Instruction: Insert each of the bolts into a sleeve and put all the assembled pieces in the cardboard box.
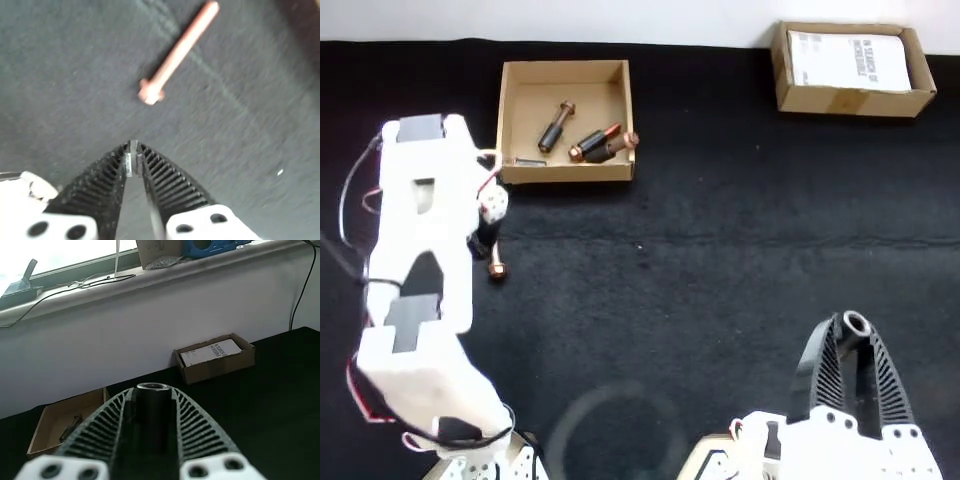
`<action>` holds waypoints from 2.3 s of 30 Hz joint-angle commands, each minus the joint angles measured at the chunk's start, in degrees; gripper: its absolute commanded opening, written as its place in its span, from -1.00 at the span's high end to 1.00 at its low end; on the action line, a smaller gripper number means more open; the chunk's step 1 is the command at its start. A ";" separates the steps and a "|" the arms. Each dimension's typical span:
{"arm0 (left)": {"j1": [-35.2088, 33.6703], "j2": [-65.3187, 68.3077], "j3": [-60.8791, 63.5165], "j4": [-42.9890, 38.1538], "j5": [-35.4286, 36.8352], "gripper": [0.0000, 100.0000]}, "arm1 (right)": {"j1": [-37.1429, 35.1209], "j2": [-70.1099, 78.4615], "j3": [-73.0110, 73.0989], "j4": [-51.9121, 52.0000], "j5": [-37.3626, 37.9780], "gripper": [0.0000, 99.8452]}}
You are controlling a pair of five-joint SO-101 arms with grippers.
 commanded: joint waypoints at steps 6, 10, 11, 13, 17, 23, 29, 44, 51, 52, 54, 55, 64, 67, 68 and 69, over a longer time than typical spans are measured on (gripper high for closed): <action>1.10 7.43 -13.58 0.88 8.18 0.98 | 0.48 0.04 0.48 -1.45 0.88 0.99; 2.42 8.13 -14.46 0.88 7.47 0.98 | 0.48 0.04 0.66 -1.45 0.88 0.99; 2.42 8.22 -14.46 0.88 5.89 0.98 | 0.48 -0.04 1.27 -1.45 0.88 0.99; 2.24 8.31 -14.46 0.88 0.26 0.98 | 0.48 -0.48 2.59 -1.45 0.88 0.99; -0.84 9.89 -14.46 0.00 -18.81 0.98 | 0.48 -0.48 3.03 -1.45 0.88 0.99; -8.31 16.22 -15.34 -8.97 -46.51 0.98 | 0.48 -0.48 3.21 -1.45 0.88 0.99; -8.75 20.18 -15.34 -12.66 -69.54 0.98 | 0.48 -0.48 3.47 -1.45 0.79 0.99; -0.57 21.49 -14.73 -1.23 -88.00 0.98 | 0.48 -0.48 6.29 -1.45 0.53 0.99; 1.10 21.58 -13.49 -1.32 -87.74 0.98 | 0.48 -0.48 6.37 -4.35 0.70 0.99; 1.36 21.58 -12.70 -1.58 -87.74 0.98 | 0.48 -0.48 6.37 -4.70 0.70 0.99; 1.80 21.93 -11.21 -1.67 -87.74 0.98 | 0.48 -0.48 6.37 -4.70 0.70 0.99; 1.98 22.64 -10.86 -1.67 -87.74 0.98 | 0.48 -0.48 6.37 -4.70 0.62 0.99; 5.32 27.74 -15.34 -1.23 -82.90 0.98 | 0.48 -0.48 6.37 -4.35 0.79 0.99; 8.04 27.82 -17.10 -1.41 -81.67 0.98 | 0.48 -0.48 6.37 -4.35 0.79 0.99; 9.19 27.82 -17.71 -1.49 -81.14 0.98 | 0.48 -0.48 6.37 -4.35 0.79 0.99; 10.24 27.82 -18.33 -1.49 -80.53 0.98 | 0.48 -0.48 6.37 -4.35 0.79 0.99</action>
